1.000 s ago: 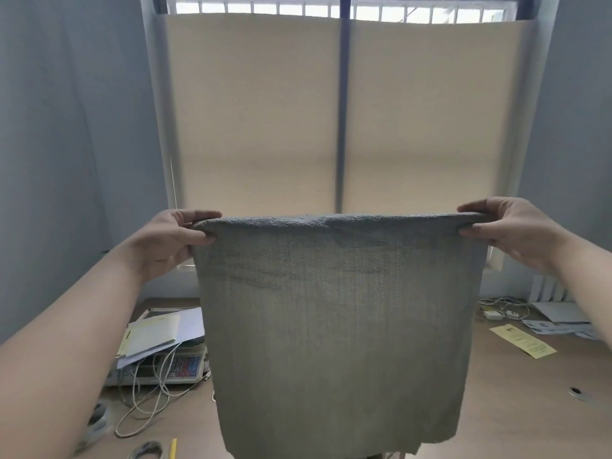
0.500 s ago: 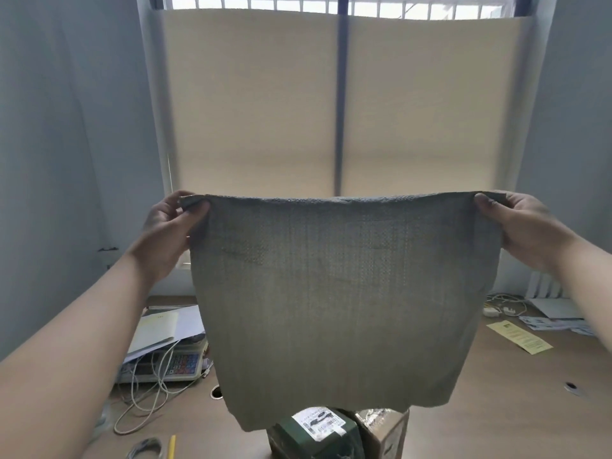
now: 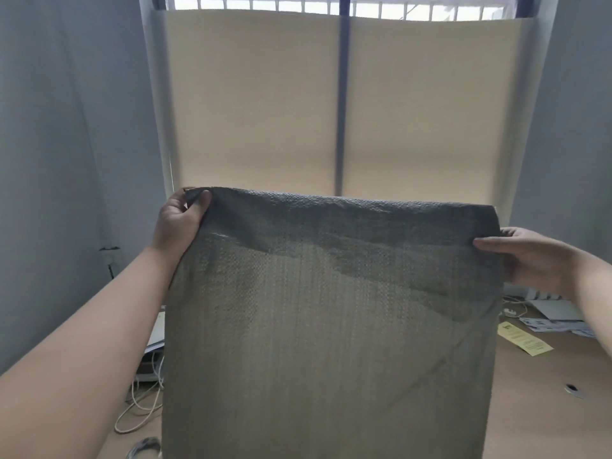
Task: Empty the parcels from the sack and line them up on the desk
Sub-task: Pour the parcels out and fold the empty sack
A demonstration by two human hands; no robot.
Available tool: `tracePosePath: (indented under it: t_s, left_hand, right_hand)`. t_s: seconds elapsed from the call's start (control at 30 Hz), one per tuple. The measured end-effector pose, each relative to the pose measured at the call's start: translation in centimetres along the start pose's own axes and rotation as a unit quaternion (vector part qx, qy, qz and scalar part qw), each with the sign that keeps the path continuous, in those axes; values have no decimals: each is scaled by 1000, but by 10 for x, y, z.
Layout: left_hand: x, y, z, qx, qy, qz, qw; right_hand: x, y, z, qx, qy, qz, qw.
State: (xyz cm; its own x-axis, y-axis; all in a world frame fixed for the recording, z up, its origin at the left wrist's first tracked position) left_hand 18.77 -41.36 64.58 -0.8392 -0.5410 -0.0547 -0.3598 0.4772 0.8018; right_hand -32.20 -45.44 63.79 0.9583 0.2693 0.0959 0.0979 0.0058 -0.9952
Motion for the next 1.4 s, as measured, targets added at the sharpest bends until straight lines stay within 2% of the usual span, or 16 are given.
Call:
tracePosePath:
  t_s: [0.1,0.2,0.27,0.33,0.37,0.43,0.5,0.57,0.7,0.8,0.87,1.03,1.13,1.27,1.4]
  left_hand:
    - [-1,-8,-7,-21,-18,-21,999]
    - [3,-10,-5,-75,-68,-95,990]
    - [-2,-10,-2,-123,-115,-171,971]
    - [-8,-7,3,-164,-203,-215,941]
    - [-10,-8,5,-193,-246,-207,927]
    - [-14,-11,7,-248,-322,-124,905]
    - [-14,-10,12,-268,-351,-38,896]
    - [-15,-14,11,-279,-332,-14,901]
    - [-15,-20,9,-322,-230,14,918]
    - [-8,-18,15,-298,-168,19,939]
    - [-4,-20,16,-273,-146,-17,951]
    - [6,-21,18,-225,-163,-168,946]
    - [7,-21,21,-245,-176,-198,933]
    - [-1,-26,20,-333,-174,-144,915]
    - [-6,-25,17,-370,-161,-13,915]
  right_hand:
    - [4,7,1,34,17,13,999]
    - [8,11,-3,43,58,38,997]
    - [12,10,-7,30,88,55,994]
    - [15,10,-10,9,102,61,993]
    - [17,10,-11,1,110,63,992]
    - [20,9,-11,-10,123,58,991]
    - [23,7,-10,-19,134,60,989]
    - [23,5,-8,-15,138,58,989]
    - [21,2,-5,7,96,4,995]
    - [17,4,-10,3,94,1,996]
    - [17,6,-13,6,97,31,995]
    - [23,13,-19,53,122,106,985]
    - [23,16,-20,57,151,137,977]
    - [23,14,-19,63,144,118,980]
    - [20,6,-12,32,82,10,996]
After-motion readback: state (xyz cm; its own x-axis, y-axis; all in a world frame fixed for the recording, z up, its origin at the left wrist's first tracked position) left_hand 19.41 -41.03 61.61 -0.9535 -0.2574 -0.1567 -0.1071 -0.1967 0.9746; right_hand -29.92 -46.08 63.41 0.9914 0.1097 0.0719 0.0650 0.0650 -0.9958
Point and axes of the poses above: each hand's wrist, its own z-axis away from the middle knuckle, its own x-axis out of the palm, y = z × x, the point moved 1 cm from there along -z, towards the middle knuckle, and after that the axes turned 7 degrees about -z, right-handed, at the moved point
